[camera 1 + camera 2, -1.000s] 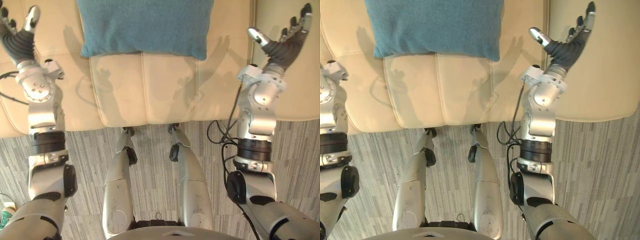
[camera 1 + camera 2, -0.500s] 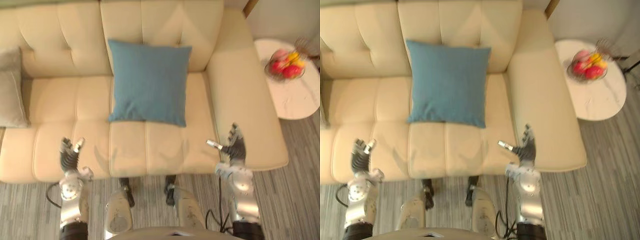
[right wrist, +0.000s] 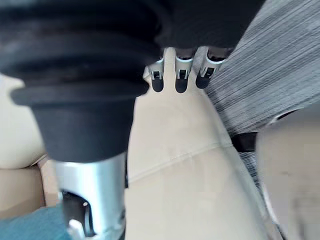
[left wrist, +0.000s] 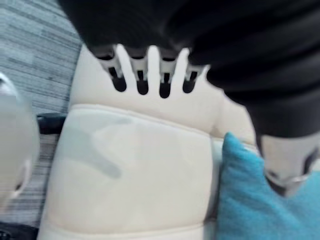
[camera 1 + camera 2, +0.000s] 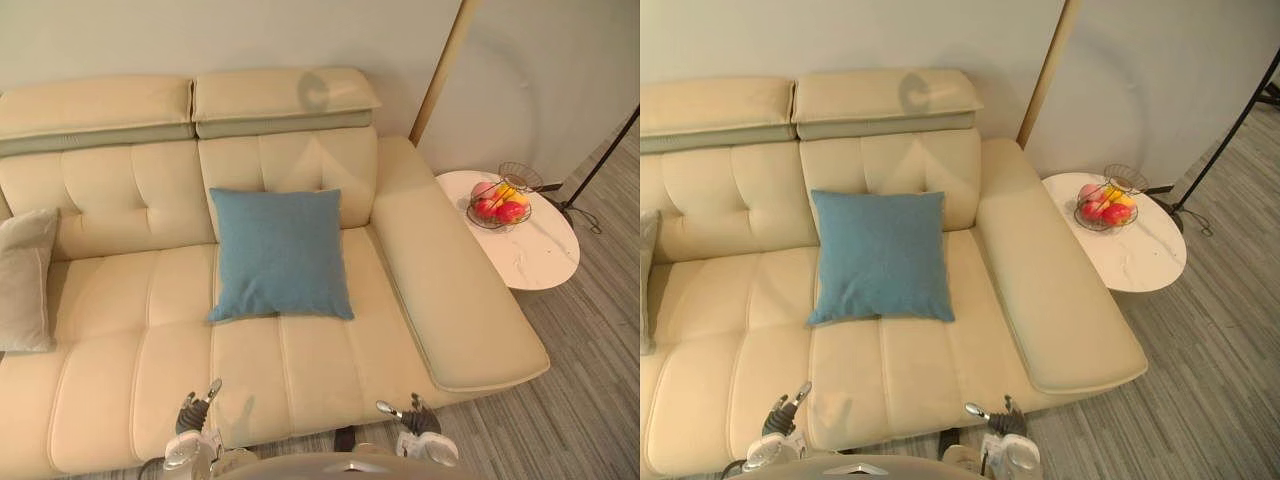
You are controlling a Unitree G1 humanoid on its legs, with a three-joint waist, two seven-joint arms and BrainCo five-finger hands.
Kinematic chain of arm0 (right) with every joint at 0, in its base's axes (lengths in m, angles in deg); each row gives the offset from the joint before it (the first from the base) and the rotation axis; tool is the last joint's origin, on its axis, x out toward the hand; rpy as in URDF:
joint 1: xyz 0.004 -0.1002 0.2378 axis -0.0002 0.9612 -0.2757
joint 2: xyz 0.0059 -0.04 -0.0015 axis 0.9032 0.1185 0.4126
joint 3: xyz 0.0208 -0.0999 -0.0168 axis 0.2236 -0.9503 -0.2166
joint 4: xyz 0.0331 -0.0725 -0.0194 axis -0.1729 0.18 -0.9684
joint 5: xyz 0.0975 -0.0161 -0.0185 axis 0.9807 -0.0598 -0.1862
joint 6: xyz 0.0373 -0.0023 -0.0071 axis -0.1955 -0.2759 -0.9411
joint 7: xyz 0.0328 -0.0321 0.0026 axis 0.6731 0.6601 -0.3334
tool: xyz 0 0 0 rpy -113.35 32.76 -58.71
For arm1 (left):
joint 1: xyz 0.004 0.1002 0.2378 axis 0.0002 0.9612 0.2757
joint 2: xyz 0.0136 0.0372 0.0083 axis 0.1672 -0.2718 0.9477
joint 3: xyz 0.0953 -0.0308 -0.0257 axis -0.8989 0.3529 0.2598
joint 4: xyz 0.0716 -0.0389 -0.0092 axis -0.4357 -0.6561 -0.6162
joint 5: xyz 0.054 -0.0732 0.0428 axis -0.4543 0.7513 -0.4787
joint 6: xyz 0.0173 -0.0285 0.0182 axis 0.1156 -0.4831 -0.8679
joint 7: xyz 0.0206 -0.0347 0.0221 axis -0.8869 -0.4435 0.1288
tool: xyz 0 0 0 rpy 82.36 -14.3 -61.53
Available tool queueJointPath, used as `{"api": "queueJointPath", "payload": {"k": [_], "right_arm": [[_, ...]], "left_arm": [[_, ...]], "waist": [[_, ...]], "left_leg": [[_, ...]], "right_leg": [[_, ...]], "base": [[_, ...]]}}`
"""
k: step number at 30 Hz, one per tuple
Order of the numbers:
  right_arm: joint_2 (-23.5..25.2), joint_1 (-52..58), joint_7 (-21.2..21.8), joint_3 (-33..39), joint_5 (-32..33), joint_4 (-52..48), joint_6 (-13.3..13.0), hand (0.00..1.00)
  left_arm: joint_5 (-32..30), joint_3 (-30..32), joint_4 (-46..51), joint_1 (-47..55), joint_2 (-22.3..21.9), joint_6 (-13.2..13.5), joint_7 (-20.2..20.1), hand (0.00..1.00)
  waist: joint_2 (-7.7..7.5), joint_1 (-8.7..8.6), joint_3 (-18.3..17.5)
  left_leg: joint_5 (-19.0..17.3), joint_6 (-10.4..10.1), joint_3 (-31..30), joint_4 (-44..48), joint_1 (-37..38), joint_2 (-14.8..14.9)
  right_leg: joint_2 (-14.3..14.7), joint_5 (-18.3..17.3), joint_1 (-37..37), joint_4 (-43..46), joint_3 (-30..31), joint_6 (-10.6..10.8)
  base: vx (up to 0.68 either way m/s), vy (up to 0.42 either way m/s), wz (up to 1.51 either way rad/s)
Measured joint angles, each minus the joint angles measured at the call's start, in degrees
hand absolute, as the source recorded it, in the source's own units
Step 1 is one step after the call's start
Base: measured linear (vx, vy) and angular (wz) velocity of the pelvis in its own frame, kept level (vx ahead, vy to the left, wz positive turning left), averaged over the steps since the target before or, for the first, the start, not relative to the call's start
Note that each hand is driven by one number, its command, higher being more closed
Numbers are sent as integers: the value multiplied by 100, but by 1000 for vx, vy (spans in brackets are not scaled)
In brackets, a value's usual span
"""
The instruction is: Pick up cushions and gather them together orderly.
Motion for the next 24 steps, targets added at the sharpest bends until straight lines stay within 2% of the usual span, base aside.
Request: {"api": "queueJointPath", "payload": {"k": [5, 7, 9, 10, 11, 12, 13, 14, 16, 17, 18, 20, 21, 24], "right_arm": [[-11, -46, 7, 127, -120, 192, 21, 0], [10, -179, 3, 78, -169, 186, 20, 0], [12, -328, -1, -21, -222, 166, 3, 0], [-76, -399, -8, -193, -224, 175, 0, 0], [-103, -474, -8, -228, -226, 185, 7, 0], [-101, -512, -14, -202, -225, 178, 18, 0], [-105, -418, -19, -206, -225, 288, 10, 0], [-103, -435, -19, -189, -200, 376, -5, 0], [-144, -508, -21, -219, -225, 716, -34, 0], [-157, -561, -22, -236, -226, 799, -38, 0], [-220, -653, -21, -272, -227, 859, -30, 0], [-450, -883, -54, -383, -230, 860, -31, 0], [-565, -969, -83, -381, -230, 866, -29, 0], [-640, -936, -154, -382, -229, 859, -28, 0]], "left_arm": [[-310, -15, -201, -60, 21, -1, -50, 0], [-332, -16, -201, -116, 60, 3, -50, 0], [-384, -28, -197, -269, 136, 5, -49, 0], [-435, -25, -189, -406, 147, 4, -46, 0], [-442, -21, -179, -436, 150, 9, -49, 0], [-476, -24, -178, -525, 145, 9, -44, 0], [-505, -137, -174, -496, 248, 10, -42, 0], [-519, -161, -174, -477, 285, 10, -41, 0], [-534, -238, -177, -393, 467, 9, -38, 0], [-534, -233, -177, -382, 513, 9, -32, 0], [-532, -224, -201, -396, 546, -3, -27, 0], [-526, -253, -203, -394, 347, -8, -28, 0], [-524, -255, -207, -366, 248, -9, -21, 0], [-302, -387, -239, -289, 232, -5, 73, 0]], "waist": [[-18, 23, 14], [-64, 96, 101], [-169, 58, 168], [-164, 74, 201], [-93, 65, 277], [-64, 53, 369], [-73, -15, 369], [-95, -41, 355], [-259, -57, 253], [-338, -46, 215], [-358, -14, 199], [-98, 153, 258], [89, 197, 372], [213, 129, 453]], "left_leg": [[-12, 23, 229, -66, 148, -109], [-96, 56, 481, 93, 145, -103], [-340, 189, 595, 734, -298, -2], [-395, 313, 652, 898, -514, 76], [-368, 338, 746, 915, -618, 211], [-319, 354, 738, 930, -636, 222], [-238, 368, 627, 908, -593, 210], [-198, 363, 597, 890, -583, 199], [22, 325, 483, 817, -655, 109], [93, 297, 465, 861, -727, 84], [167, 282, 406, 935, -923, 111], [270, 190, -78, 675, -1247, 97], [495, 205, -262, 577, -1268, 160], [619, 146, -467, 434, -1310, 229]], "right_leg": [[-14, 113, -10, 4, 313, 44], [-14, 160, -173, 118, 538, 58], [-32, 317, -516, 315, 624, 77], [-12, 592, -718, 240, 636, 189], [-35, 516, -737, 349, 550, 174], [-158, -285, -1007, 1540, 159, -115], [-398, -1131, -1018, 3048, -213, -116], [-462, -1296, -943, 3341, -278, -70], [-860, -1758, -489, 3769, -415, 166], [-923, -1850, -430, 3575, -347, 302], [-694, -1951, -446, 3198, -217, 387], [-309, -1876, -399, 2321, 148, 263], [-146, -1698, -420, 2099, 163, 137], [1, -1643, -388, 1959, 45, -10]], "base": [[-24, 31, -25], [-76, 36, -59], [-158, 11, -43], [-218, 2, -36], [-220, 16, -28], [-187, -19, 16], [-162, -46, 27], [-117, -86, 40], [-122, -173, 23], [-162, -236, 4], [-130, -161, -18], [-273, -111, -59], [-302, -49, -62], [-258, -52, 13]]}}
